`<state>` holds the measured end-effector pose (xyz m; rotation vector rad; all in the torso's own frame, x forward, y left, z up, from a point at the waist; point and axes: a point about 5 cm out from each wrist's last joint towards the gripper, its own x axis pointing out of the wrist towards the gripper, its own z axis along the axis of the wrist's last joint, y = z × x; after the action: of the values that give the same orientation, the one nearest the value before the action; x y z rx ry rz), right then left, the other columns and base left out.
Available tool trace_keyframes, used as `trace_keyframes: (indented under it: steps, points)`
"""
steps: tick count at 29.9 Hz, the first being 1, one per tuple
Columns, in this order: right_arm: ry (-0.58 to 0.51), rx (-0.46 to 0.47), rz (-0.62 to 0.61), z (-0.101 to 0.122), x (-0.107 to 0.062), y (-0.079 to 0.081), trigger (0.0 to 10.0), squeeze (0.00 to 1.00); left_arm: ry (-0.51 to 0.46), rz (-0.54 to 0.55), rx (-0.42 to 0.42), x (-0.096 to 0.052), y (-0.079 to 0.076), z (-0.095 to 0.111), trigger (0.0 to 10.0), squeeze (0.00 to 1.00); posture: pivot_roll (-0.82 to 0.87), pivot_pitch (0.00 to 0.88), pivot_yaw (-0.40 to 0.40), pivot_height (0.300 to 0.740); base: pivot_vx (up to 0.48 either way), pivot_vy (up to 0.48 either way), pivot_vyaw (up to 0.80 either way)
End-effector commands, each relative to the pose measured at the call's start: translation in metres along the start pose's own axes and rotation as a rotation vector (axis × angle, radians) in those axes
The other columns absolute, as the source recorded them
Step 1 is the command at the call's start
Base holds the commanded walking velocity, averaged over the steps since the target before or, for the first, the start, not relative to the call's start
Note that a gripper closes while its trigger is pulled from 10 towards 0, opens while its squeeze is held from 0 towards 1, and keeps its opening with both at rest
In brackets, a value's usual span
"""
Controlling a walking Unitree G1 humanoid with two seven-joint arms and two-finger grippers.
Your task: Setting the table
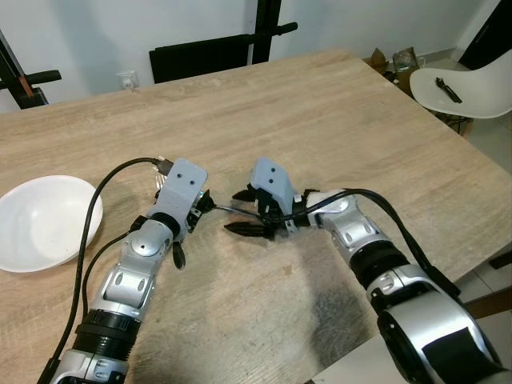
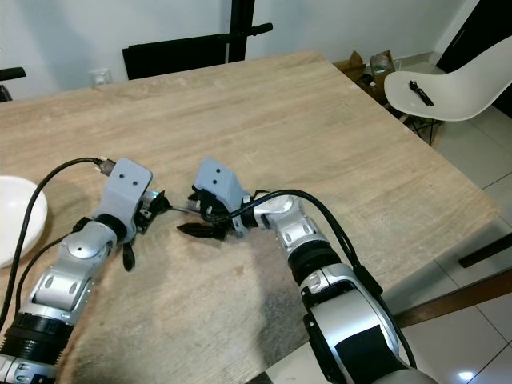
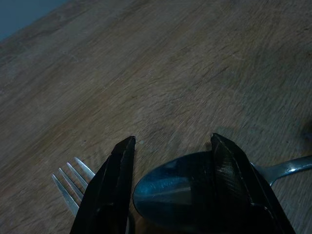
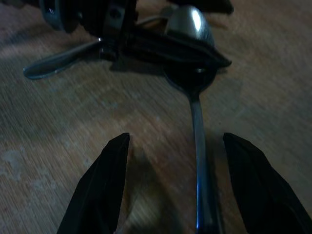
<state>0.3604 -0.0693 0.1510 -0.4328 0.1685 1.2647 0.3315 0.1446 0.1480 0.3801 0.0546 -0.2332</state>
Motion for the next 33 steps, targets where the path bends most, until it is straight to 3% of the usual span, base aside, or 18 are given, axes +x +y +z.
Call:
trace_keyframes:
  steps: [1,3,4,5,6,23,25,26,29,31,33]
  points:
    - [0.033,-0.001,0.018,-0.003,-0.002,-0.001,10.0,0.0,0.03,-0.015,0.004,-0.003,-0.004,-0.007,10.0,0.0,-0.04,0.103,-0.033,0.74,0.0,0.0,0.0]
    - [0.05,0.016,0.044,-0.008,-0.002,0.002,10.0,0.0,0.03,-0.015,0.003,-0.003,-0.004,-0.007,10.0,0.0,-0.04,0.103,-0.033,0.74,0.0,0.0,0.0]
    - [0.051,0.024,0.057,-0.009,-0.002,0.003,1.7,0.0,0.03,-0.014,0.002,-0.003,-0.004,-0.007,10.0,0.0,-0.04,0.103,-0.034,0.74,0.0,0.0,0.0]
    - [0.051,0.028,0.064,-0.009,-0.002,0.003,1.7,0.0,0.03,-0.014,0.002,-0.003,-0.004,-0.007,10.0,0.0,-0.04,0.103,-0.034,0.74,0.0,0.0,0.0]
    - [0.05,0.03,0.068,-0.01,-0.002,0.004,0.0,0.0,0.03,-0.014,0.002,-0.003,-0.004,-0.007,10.0,0.0,-0.04,0.103,-0.034,0.74,0.0,0.0,0.0]
    - [0.033,0.056,0.07,-0.01,-0.003,0.002,0.0,0.0,0.024,-0.013,-0.007,-0.003,-0.005,-0.006,10.0,0.0,-0.04,0.103,-0.033,0.74,0.0,0.0,0.0]
    - [0.028,0.058,0.061,-0.01,-0.003,0.001,0.0,0.0,-0.027,-0.014,-0.07,-0.003,-0.004,0.001,10.0,0.0,-0.04,0.103,-0.033,0.74,0.0,0.0,0.0]
    - [0.022,0.063,0.051,-0.01,-0.004,0.001,0.0,0.0,-0.091,-0.037,-0.176,-0.005,-0.004,0.014,10.0,0.0,-0.04,0.105,-0.033,0.74,0.0,0.0,0.0]
    - [0.002,0.075,0.012,-0.01,-0.005,-0.001,0.0,0.0,-0.245,-0.102,-0.369,-0.014,0.004,0.044,10.0,0.0,-0.04,0.103,-0.029,0.74,0.0,0.0,0.0]
    - [-0.008,0.08,-0.006,-0.01,-0.005,-0.002,0.0,0.0,-0.271,-0.101,-0.398,-0.016,0.009,0.05,10.0,0.0,-0.04,0.103,-0.027,0.74,0.0,0.0,0.0]
    - [-0.045,0.093,-0.079,-0.008,-0.009,-0.008,0.0,0.0,-0.316,-0.053,-0.453,-0.021,0.027,0.062,10.0,0.0,-0.04,0.1,-0.027,0.74,0.0,0.0,0.0]
